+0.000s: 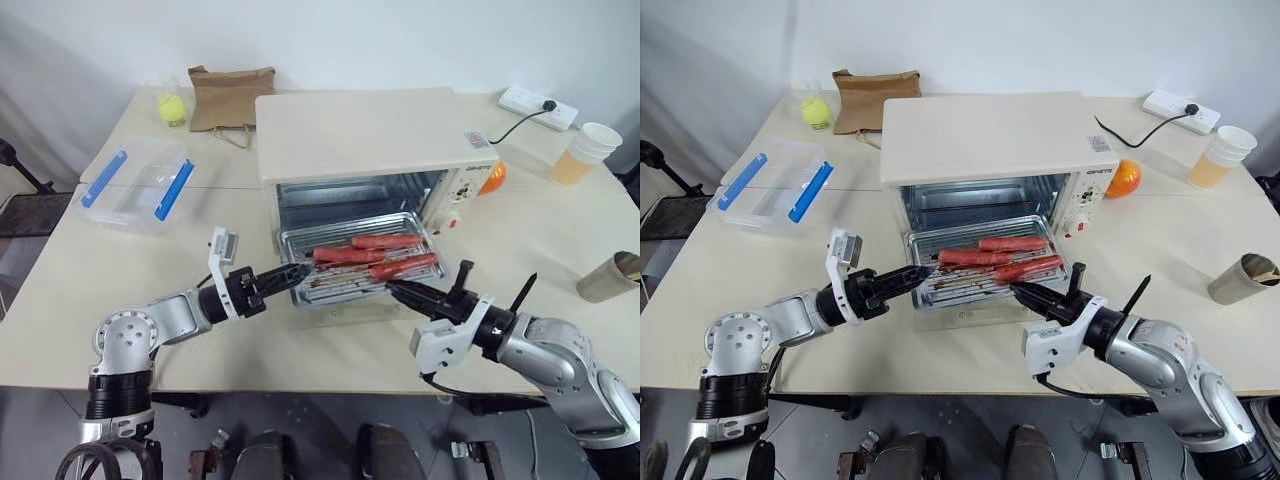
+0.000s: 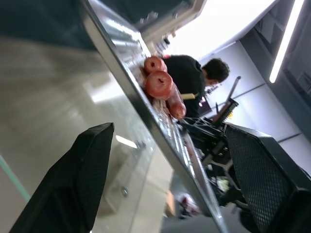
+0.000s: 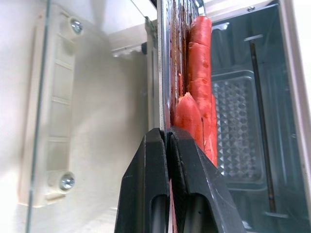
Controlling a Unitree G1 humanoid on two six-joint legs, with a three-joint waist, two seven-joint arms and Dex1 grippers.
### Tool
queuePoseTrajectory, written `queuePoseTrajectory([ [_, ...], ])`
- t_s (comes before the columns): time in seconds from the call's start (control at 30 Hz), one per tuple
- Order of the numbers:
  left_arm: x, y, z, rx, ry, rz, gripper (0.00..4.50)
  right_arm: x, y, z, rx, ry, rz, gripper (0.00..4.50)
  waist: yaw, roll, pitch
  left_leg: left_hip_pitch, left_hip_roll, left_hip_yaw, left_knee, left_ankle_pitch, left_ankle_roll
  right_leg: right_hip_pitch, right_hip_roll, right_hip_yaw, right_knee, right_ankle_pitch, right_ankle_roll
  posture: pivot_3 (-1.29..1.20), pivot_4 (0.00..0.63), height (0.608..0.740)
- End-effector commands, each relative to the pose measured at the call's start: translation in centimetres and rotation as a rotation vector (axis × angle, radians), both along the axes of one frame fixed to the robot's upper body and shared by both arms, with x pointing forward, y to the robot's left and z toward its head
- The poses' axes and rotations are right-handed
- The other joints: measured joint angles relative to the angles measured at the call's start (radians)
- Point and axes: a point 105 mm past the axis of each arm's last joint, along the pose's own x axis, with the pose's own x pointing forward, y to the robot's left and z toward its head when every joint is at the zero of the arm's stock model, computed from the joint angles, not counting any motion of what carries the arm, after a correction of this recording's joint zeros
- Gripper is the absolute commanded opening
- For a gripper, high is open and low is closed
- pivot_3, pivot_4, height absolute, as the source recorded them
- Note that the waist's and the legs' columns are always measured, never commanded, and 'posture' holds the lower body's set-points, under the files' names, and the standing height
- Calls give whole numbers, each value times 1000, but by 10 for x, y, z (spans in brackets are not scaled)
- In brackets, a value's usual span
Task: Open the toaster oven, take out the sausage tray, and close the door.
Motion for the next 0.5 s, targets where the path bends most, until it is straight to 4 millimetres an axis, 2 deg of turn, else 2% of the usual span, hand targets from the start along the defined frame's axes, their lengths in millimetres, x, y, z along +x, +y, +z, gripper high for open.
queuePoseTrajectory([
  [0.03, -4, 1, 9, -31, 14, -35, 3683, -1, 4, 13, 18, -47, 30, 1, 0, 0, 0, 0, 0, 0, 0, 0, 0, 0, 0, 0, 0, 0, 0, 0, 150, 740],
  [0.1, -3, 0, 6, -46, 61, -36, 3319, -1, 5, 14, 19, -53, 33, 0, 0, 0, 0, 0, 0, 0, 0, 0, 0, 0, 0, 0, 0, 0, 0, 0, 150, 740],
  [0.27, 1, -8, 2, -50, 125, -37, 1802, -3, 10, 13, 15, -50, 64, 0, 3, 0, 0, 0, 0, 0, 0, 0, 0, 0, 0, 1, 0, 0, 0, 0, 150, 740],
  [0.4, 3, -10, 6, -80, 141, -31, 726, -4, 13, 13, 11, -51, 80, 0, 3, 0, 0, 0, -1, 0, 0, 0, 0, 0, 0, 2, 0, 0, 0, 0, 150, 740],
  [0.43, 3, -10, 6, -84, 148, -25, 336, -4, 13, 13, 13, -52, 85, 0, 3, 0, 0, 0, -1, 0, 0, 0, 0, 0, 0, 2, 0, 0, 0, 0, 150, 740],
  [0.5, 3, -11, 7, -89, 160, -24, 17, -5, 14, 13, 15, -47, 94, 0, 2, 0, 0, 0, -1, 0, 0, 0, 0, 0, 0, 2, 0, 0, 0, 0, 150, 740],
])
